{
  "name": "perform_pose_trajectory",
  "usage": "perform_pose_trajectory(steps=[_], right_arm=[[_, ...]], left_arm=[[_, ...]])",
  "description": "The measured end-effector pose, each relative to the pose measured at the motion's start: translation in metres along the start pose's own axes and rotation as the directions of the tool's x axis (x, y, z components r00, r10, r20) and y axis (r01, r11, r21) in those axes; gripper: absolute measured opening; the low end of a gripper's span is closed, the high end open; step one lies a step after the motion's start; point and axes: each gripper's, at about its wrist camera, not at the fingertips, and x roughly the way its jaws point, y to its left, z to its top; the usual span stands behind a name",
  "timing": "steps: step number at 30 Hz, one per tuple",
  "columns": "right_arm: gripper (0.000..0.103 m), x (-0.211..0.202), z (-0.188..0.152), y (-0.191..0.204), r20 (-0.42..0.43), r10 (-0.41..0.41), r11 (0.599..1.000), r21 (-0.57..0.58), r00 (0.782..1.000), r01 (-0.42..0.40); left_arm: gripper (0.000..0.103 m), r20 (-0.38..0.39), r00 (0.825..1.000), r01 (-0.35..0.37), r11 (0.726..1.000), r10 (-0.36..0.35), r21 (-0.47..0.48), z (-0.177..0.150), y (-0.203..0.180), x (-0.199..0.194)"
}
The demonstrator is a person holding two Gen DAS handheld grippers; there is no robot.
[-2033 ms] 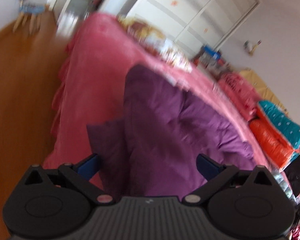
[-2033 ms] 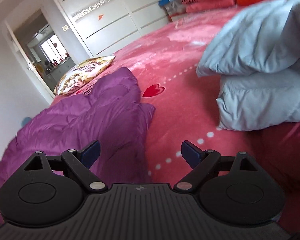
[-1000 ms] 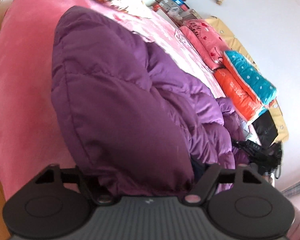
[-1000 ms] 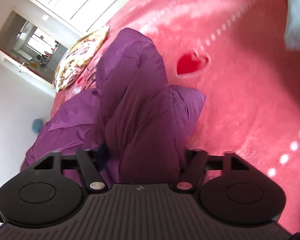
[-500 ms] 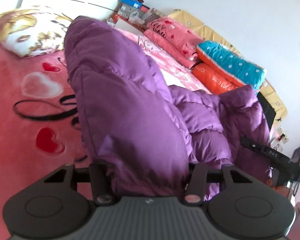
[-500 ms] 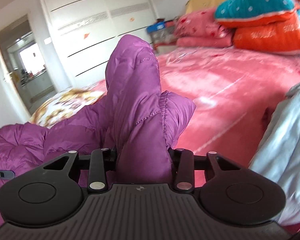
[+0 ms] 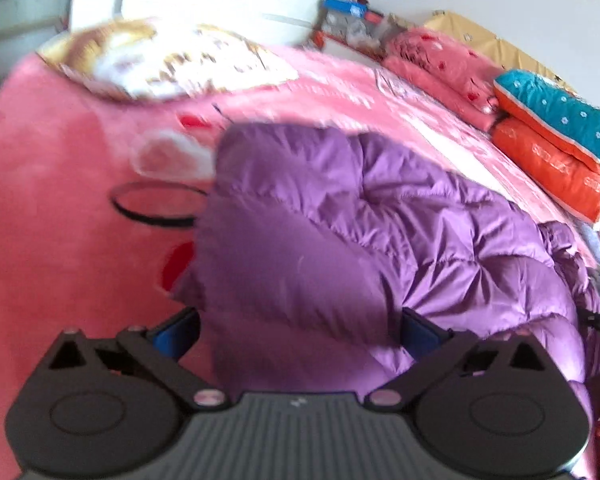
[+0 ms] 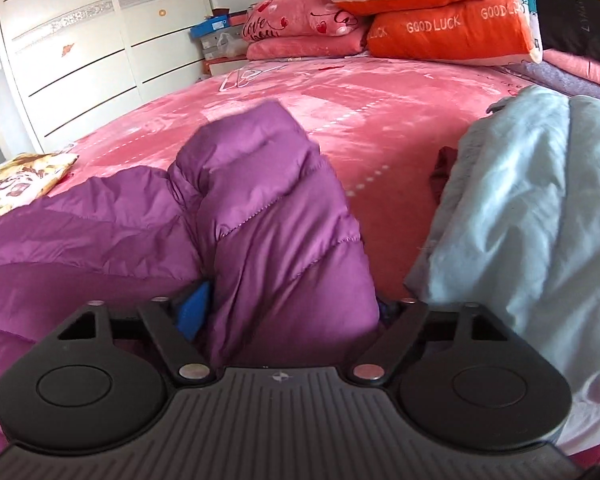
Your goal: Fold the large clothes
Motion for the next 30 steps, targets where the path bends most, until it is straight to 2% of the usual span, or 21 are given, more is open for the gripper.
perform_pose_trajectory(steps=[3, 5, 9, 13, 18, 23, 26, 30], right_arm=[[0.101, -0.017, 0.000, -0.007, 0.063, 0.014, 1.000, 0.026, 0.998, -0.016], [0.103, -0.033, 0.002, -0.010, 0.124, 0.033, 0.998, 0.054, 0.992, -0.040], [0.103, -0.083, -0.020, -0.005, 0.210, 0.090, 0.995, 0.025, 0.974, -0.097], [0.103, -0.126, -0.057, 0.002, 0.233, 0.098, 0.995, -0.019, 0.967, -0.096], [0.103, -0.179, -0.102, 0.007, 0.196, 0.063, 0.997, -0.061, 0.979, -0.052], [0.103, -0.259, -0.148, 0.001, 0.166, 0.033, 0.999, -0.028, 0.986, -0.028], [0.103, -0.307, -0.166, -0.005, 0.171, -0.005, 0.999, -0.038, 0.985, 0.012], [0.103, -0.354, -0.168, -0.019, 0.161, -0.039, 0.999, -0.031, 0.986, 0.044]], left_arm=[[0.102, 0.093, 0.990, -0.112, 0.993, 0.108, 0.031, -0.002, -0.006, -0.036], [0.102, 0.174, 0.967, -0.200, 0.978, 0.187, 0.062, -0.014, -0.014, -0.067], [0.102, 0.289, 0.920, -0.307, 0.945, 0.265, 0.113, -0.043, -0.039, -0.113], [0.102, 0.335, 0.895, -0.358, 0.922, 0.294, 0.146, -0.078, -0.072, -0.141], [0.102, 0.350, 0.891, -0.371, 0.909, 0.290, 0.190, -0.133, -0.114, -0.180], [0.102, 0.332, 0.913, -0.306, 0.937, 0.238, 0.168, -0.173, -0.138, -0.231], [0.102, 0.330, 0.916, -0.293, 0.941, 0.227, 0.169, -0.198, -0.150, -0.271], [0.102, 0.332, 0.919, -0.281, 0.944, 0.213, 0.173, -0.221, -0.162, -0.321]])
